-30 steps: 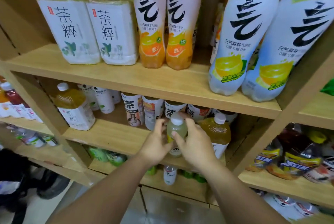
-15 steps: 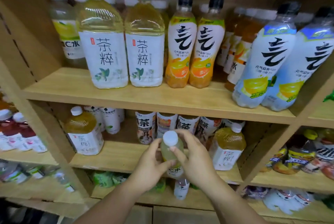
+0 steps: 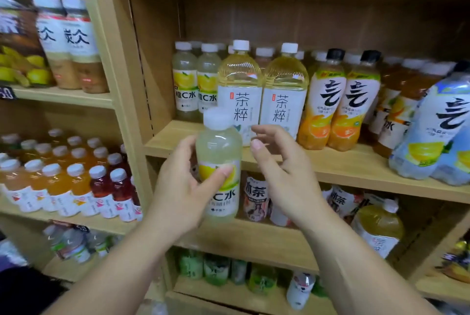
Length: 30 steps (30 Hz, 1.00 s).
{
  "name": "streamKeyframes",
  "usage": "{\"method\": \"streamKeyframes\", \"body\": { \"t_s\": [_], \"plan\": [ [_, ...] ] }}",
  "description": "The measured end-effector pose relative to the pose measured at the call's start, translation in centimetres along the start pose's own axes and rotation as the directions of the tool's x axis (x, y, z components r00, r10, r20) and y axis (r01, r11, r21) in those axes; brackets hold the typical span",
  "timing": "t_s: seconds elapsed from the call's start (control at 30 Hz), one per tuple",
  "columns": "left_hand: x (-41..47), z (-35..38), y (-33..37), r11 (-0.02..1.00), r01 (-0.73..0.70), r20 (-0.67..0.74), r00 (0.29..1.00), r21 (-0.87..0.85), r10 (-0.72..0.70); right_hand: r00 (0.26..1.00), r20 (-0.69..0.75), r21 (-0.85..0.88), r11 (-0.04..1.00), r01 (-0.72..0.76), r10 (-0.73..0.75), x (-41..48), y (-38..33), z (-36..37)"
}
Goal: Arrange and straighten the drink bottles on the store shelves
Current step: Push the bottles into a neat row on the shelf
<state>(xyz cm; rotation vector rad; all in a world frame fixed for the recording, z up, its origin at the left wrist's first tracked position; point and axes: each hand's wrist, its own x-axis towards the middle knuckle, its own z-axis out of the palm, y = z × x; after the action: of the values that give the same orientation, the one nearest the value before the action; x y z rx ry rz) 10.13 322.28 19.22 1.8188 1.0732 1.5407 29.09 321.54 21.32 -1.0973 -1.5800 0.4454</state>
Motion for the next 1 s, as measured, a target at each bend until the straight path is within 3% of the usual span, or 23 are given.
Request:
{"method": "streamKeyframes", "body": {
  "t_s": [0.2,0.33,0.47,0.57,0.77,0.87,1.0],
  "plan": [
    [6.7,-5.2,0.7,0.994,-0.02,-0.184,0.982,0.108,0.04,1.0,0.009,-0.426,0.904,-0.018,0.025,2.7,2.4,0.3],
    [10.7,-5.7,-0.1,0.983,0.061,-0.203,0.979,0.173,-0.025,0.995,0.067,-0.547,0.837,-0.02,0.068,3.1,3.9,1.0],
    [13.2,-4.9,-1.5,0.963,0.122,-0.179,0.981,0.241,-0.079,0.989,0.146,-0.666,0.742,0.076,0.029,3.6,5.0,1.6],
    [14.2,-4.7,-2.2,0.962,0.142,-0.155,0.982,0.235,-0.107,0.985,0.166,-0.687,0.72,0.092,0.033,4.5,5.2,1.6],
    [12.3,-3.6,-3.8,0.921,0.079,-0.188,0.982,0.382,-0.006,0.982,0.186,-0.634,0.766,0.102,0.023,5.1,6.5,1.2],
    [10.9,-2.9,-5.3,0.891,0.096,-0.252,0.968,0.444,0.021,0.994,0.104,-0.583,0.808,0.079,-0.022,5.3,6.5,1.6],
    [11.7,-1.9,-5.9,0.865,0.144,-0.294,0.956,0.48,0.004,0.978,-0.035,-0.586,0.797,0.146,-0.205,6.1,6.5,2.6]
  ]
}}
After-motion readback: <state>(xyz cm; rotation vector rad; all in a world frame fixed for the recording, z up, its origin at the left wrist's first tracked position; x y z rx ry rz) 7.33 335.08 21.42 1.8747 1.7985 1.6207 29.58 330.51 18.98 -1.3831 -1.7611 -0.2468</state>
